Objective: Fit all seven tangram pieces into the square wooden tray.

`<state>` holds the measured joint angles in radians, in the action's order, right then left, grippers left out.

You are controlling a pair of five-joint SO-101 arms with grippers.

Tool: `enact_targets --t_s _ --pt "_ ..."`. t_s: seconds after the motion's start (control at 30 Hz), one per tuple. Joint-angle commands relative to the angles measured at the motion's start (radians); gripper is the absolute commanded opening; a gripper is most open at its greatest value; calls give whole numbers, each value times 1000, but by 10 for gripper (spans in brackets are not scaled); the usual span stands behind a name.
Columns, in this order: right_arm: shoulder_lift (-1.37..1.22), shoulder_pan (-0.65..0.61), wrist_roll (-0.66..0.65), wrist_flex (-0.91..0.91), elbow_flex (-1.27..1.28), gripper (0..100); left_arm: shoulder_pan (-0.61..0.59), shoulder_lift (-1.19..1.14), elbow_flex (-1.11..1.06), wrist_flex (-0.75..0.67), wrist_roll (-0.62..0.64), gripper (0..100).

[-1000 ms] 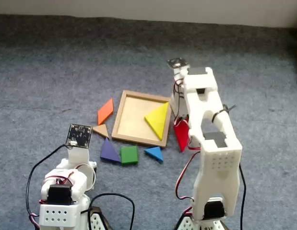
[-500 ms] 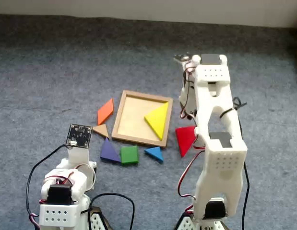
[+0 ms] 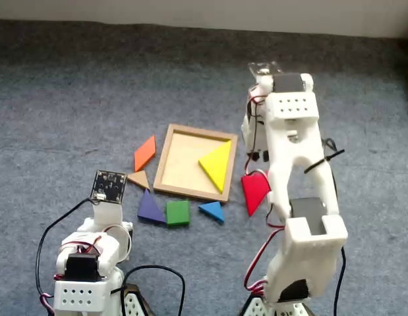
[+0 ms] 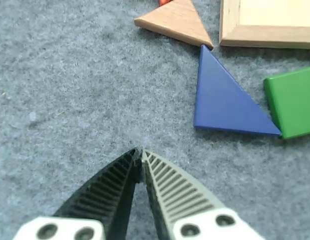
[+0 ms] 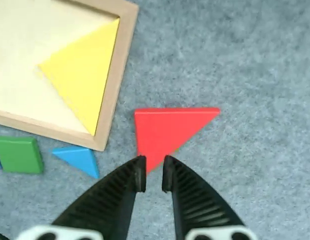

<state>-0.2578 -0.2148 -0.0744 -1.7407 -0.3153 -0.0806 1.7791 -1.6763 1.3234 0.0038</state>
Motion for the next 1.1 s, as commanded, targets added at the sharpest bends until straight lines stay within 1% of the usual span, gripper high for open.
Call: enact_targets --t_s 0.0,0.2,0.33,0.43,0.57,0.63,0.73,0.8,0.93,1.07 --pt "163 -24 91 30 85 70 -12 30 -19 3 8 6" --pt "220 -18 373 272 311 70 -12 30 -19 3 8 6" --pt "220 -24 509 387 397 70 -12 30 -19 3 8 6" --pt "220 -19 528 444 444 70 -12 30 -19 3 8 6" --pt "220 -18 534 450 458 82 -12 30 -19 3 8 6" --pt "220 -18 539 449 458 141 -12 30 -19 3 8 6" --pt "219 -18 637 449 466 255 -12 30 -19 3 8 6" --pt "217 -21 683 449 467 300 -12 30 -19 3 8 6" --pt "183 -25 717 458 481 307 -12 30 -19 3 8 6" --pt "65 -39 732 458 464 310 -12 30 -19 3 8 6"
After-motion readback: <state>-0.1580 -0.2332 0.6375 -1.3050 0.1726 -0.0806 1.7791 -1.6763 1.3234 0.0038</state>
